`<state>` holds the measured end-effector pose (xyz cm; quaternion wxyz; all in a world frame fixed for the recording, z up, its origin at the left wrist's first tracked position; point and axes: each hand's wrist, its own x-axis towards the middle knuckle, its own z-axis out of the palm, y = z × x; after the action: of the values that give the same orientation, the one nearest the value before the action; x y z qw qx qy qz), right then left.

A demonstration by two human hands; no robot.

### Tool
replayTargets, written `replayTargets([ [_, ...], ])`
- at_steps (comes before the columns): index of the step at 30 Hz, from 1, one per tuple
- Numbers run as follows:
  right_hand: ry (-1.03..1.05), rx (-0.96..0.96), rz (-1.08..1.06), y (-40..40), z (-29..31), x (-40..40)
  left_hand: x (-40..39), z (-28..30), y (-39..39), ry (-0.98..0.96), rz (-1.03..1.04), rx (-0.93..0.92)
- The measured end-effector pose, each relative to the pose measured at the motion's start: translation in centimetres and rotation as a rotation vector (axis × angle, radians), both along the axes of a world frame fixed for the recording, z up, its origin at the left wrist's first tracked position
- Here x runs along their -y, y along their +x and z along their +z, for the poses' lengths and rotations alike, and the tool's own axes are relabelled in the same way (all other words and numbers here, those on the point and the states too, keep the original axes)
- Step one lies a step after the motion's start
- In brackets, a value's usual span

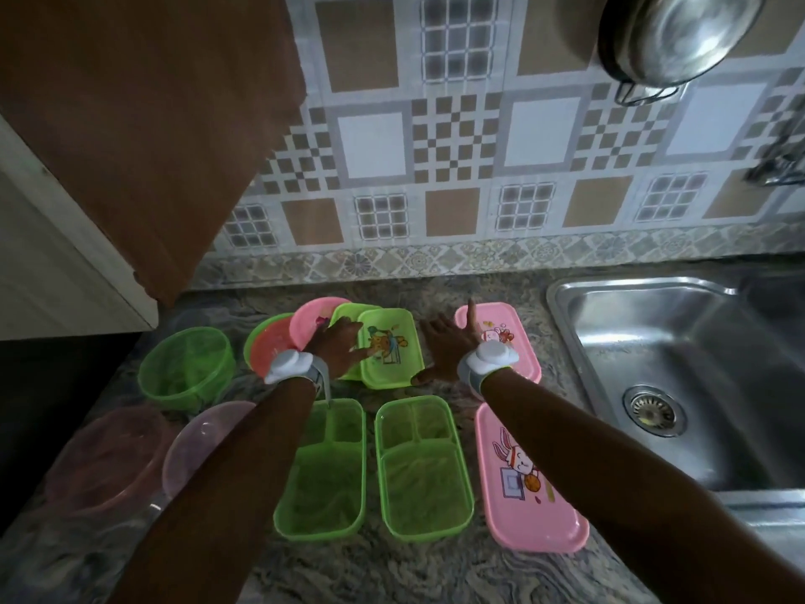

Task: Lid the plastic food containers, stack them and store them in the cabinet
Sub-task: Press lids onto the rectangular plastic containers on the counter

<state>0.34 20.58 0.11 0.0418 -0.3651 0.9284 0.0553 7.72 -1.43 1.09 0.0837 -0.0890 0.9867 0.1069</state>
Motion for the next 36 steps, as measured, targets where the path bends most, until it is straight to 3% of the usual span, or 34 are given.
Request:
replayTargets([
  [5,-0.048,0.204,-0.078,-1.8,-2.6,2.7,1.4,-2.1,-2.1,0.022,-0.042,0.015],
  [9,-0.024,0.202,-0.109,-2.9,-4.5,3.7,2.3,-3.5,-4.6,0.008,-0.046,0.099],
  [14,-0.053,0.464,-0.137,-3.8,-6.1,4.2,2.8,-5.2,-5.9,-0.01,-0.039,0.199],
  [23,-0.076,0.221,0.092,-3.3,-6.8,4.4,3.2,-6.0,-5.4,0.12,-0.033,0.175],
  [27,-0.02,0.159,0.095,-3.8,-5.9,4.2,3.3,-5.2,-5.3,0.182,0.012,0.109],
  [32,0.037,-0.08,0.094,-4.1,-2.0,3.0,2.8,-2.5,-5.5,0.186,0.036,0.028],
  [36,0.045,-0.072,0.072,-2.8,0.5,1.1,1.3,-1.1,-4.4,0.206,0.012,-0.011],
])
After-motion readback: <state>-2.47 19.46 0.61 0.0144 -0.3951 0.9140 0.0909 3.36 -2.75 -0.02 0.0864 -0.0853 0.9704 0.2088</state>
